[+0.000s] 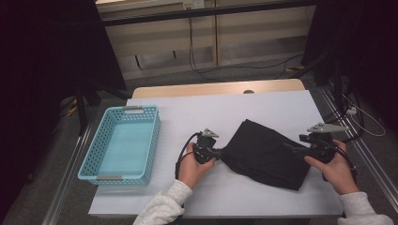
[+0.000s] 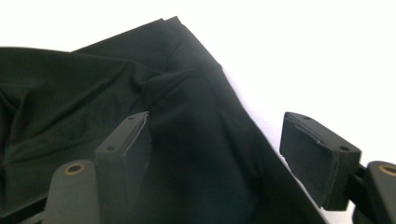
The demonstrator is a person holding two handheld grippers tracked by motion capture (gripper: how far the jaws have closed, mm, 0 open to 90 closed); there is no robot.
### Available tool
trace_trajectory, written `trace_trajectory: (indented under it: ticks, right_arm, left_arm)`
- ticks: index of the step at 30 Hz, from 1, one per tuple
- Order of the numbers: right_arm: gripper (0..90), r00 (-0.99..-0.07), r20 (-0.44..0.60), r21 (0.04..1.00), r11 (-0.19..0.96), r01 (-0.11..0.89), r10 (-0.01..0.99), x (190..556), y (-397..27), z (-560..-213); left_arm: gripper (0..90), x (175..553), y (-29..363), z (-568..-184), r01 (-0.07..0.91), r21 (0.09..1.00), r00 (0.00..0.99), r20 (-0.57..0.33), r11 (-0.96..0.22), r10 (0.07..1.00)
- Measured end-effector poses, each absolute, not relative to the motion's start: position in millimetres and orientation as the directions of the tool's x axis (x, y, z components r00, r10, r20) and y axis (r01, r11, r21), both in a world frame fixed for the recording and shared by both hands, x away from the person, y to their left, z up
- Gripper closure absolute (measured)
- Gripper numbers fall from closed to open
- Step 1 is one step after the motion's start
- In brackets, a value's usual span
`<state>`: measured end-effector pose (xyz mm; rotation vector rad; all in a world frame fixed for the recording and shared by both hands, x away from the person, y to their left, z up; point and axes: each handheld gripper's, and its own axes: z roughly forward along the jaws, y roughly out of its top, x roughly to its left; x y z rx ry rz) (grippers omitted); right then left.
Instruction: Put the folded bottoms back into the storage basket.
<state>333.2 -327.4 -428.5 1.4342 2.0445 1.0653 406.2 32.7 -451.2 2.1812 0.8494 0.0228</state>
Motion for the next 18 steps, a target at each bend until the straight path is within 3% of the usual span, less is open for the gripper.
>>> trace_trajectory:
  ticks: [11,18]
  right_arm:
    - [23.9,-0.374,0.079,0.778,0.177,0.603,0.924,332.5,-326.1,-430.3]
    - [29.2,-0.432,0.077,0.765,0.225,0.604,0.899,330.9,-302.6,-433.9]
  left_arm:
    - [85.5,425.7,68.2,-443.0,0.581,0.7,0.733,-0.229,-0.415,0.64]
    - [85.3,436.1,89.6,-442.3,0.599,0.709,0.695,-0.228,-0.373,0.682]
